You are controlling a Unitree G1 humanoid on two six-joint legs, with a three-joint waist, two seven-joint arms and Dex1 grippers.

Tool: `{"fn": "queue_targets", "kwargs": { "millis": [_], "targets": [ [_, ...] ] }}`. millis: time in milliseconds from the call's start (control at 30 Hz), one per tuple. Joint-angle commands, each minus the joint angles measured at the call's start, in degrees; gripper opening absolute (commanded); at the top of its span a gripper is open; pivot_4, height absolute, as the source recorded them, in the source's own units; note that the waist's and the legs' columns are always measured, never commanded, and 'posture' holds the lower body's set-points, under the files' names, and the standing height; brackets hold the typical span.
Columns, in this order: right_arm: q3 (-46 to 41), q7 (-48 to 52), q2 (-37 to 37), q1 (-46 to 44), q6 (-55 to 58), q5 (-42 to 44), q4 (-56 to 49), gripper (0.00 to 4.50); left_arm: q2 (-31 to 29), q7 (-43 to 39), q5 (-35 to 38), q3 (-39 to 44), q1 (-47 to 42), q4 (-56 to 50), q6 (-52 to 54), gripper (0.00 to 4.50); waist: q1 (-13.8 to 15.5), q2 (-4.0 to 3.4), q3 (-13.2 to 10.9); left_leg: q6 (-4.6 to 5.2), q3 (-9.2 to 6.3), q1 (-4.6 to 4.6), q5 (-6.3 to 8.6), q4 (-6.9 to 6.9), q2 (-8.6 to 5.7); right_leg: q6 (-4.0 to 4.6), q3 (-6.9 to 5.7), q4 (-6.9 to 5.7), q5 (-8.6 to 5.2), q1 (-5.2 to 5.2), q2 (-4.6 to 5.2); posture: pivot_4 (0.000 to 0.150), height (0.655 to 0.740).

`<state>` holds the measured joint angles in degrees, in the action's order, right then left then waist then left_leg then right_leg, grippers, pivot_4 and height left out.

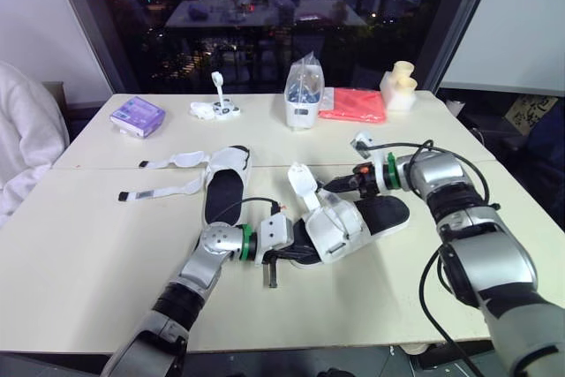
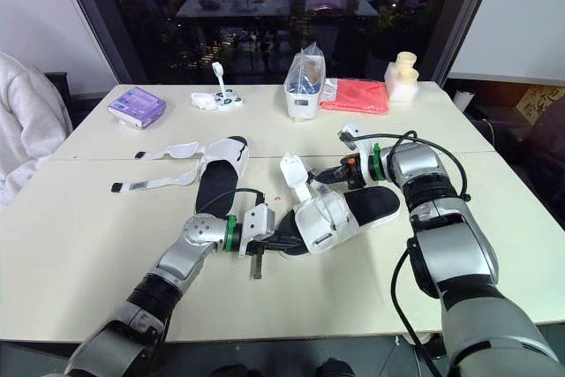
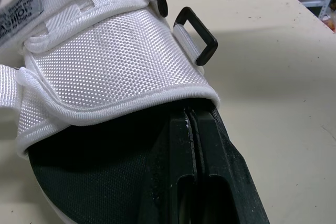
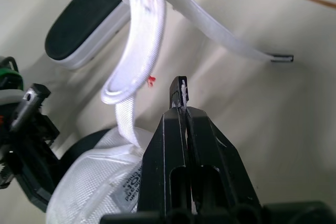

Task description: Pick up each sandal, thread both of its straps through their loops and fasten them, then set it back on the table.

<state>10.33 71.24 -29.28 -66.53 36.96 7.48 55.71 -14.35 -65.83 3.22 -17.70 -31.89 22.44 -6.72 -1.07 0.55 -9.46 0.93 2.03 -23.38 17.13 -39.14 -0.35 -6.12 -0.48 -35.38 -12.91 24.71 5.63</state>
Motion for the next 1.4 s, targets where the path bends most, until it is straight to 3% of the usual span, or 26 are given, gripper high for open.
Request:
{"fn": "queue_targets", "kwargs": {
  "millis": [33,400,500,733,900,1200,1400],
  "targets": [
    [-0.4,-1.5,0.9,-0.6,-2.6,-1.7,1.5,0.06,-0.2,-0.1,0.1,-1.0,0.9,-1.0,0.6,0.00,-0.1,-0.02,0.0,0.00,0.00,0.01,0.00,0.00,0.00,0.00,0.00,-0.01,0.00,0.00,0.00,0.150,0.7400],
    [7.2,-2.0,-0.1,6.7,-14.1,-11.6,-1.8,0.06,-0.3,0.0,0.1,-1.0,1.3,-1.4,0.8,0.00,-0.1,-0.22,0.2,-0.09,0.00,0.23,-0.06,-0.01,0.00,0.03,-0.01,-0.13,0.02,-0.17,-0.03,0.150,0.7400],
    [7.6,-0.8,-0.6,8.6,-15.2,-12.1,-5.2,0.98,-0.2,0.1,0.0,-1.1,1.1,-1.3,0.8,0.00,0.1,-0.22,0.2,-0.09,0.00,0.33,-0.05,-0.01,0.00,0.03,-0.02,-0.13,0.01,-0.27,-0.04,0.150,0.7400],
    [5.6,-5.2,-1.7,8.8,-18.4,-13.5,-7.7,4.39,-0.1,0.0,0.0,-1.2,1.1,-1.1,0.7,0.00,0.1,-0.22,0.2,-0.07,0.00,0.32,-0.05,0.05,0.01,0.03,-0.02,-0.11,0.01,-0.25,-0.05,0.150,0.7400],
    [4.4,-7.8,-3.2,10.7,-19.3,-14.0,-11.4,4.46,-0.4,-0.3,0.0,-1.0,0.9,-0.8,0.6,0.00,0.2,-0.22,0.2,-0.07,0.01,0.31,-0.05,0.05,0.01,0.03,-0.03,-0.09,0.01,-0.25,-0.06,0.150,0.7400],
    [3.0,-6.0,-9.6,25.8,-6.9,-11.3,-39.9,4.46,-3.2,-2.6,1.2,-0.2,-1.1,0.5,0.9,0.00,0.2,-0.22,0.2,-0.02,-0.02,0.27,-0.03,0.04,0.02,0.04,-0.06,-0.06,0.01,-0.26,-0.09,0.150,0.7400],
    [-1.8,-11.9,-8.8,26.8,-2.7,-9.1,-44.9,4.46,-3.3,-3.4,1.3,-0.7,-1.8,1.9,0.3,0.00,0.1,-0.22,0.2,-0.02,0.01,0.34,-0.04,-0.01,0.06,0.05,-0.06,-0.10,0.00,-0.28,-0.27,0.150,0.7400]
  ]
}}
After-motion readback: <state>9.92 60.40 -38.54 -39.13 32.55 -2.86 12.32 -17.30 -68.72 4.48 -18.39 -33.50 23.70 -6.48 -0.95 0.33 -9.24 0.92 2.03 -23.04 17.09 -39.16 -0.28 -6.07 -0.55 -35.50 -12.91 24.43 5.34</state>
